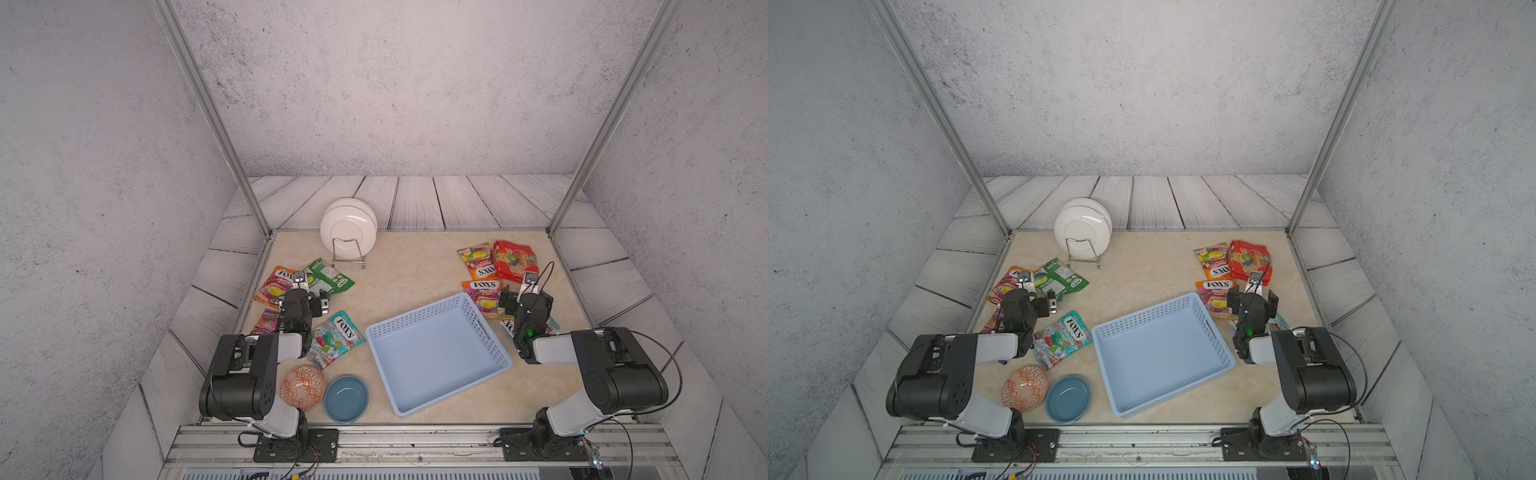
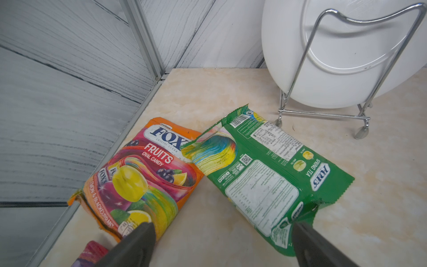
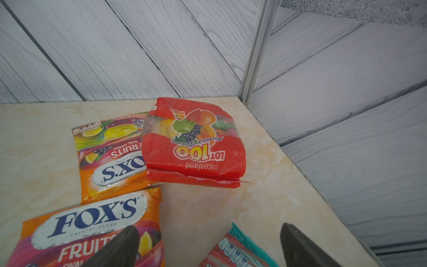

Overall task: Put the candies in the basket
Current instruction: Adjust the basket at the center of the board.

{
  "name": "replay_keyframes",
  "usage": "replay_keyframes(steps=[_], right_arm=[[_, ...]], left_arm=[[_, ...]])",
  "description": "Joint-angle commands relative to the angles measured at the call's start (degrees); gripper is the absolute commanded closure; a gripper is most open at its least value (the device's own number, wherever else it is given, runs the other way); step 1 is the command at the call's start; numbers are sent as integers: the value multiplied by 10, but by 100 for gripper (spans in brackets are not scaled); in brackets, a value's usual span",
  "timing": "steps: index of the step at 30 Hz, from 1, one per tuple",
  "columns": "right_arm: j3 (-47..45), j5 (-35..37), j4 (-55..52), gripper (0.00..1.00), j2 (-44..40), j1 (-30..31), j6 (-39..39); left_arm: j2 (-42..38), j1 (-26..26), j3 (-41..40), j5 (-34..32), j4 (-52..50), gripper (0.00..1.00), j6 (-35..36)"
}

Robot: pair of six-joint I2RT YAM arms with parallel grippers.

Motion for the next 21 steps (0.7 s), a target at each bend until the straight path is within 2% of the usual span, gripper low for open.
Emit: replay_keyframes(steps=[1, 4, 7, 9, 11, 17, 21], right_arm=[[-2, -2, 0, 1, 12, 0, 1], [-13, 13, 16, 1, 6, 2, 1], [-23, 0, 4, 1, -19, 2, -1], [-46, -8, 56, 1, -23, 4, -13], [-57, 26, 44, 1, -56, 9, -6], [-3, 36, -214, 1, -223, 9, 48], [35, 30, -362, 1, -317, 9, 90]], left_arm=[[-5, 3, 4, -4, 1, 1, -2], [-13, 3, 7, 16, -7, 2, 7], [-40, 3, 35, 21, -77, 1, 9], [-66, 3, 56, 46, -128, 1, 20], [-105, 2, 79, 82, -191, 2, 38], [-157, 1, 216, 192, -446, 2, 53], [-192, 1, 257, 242, -522, 2, 31]])
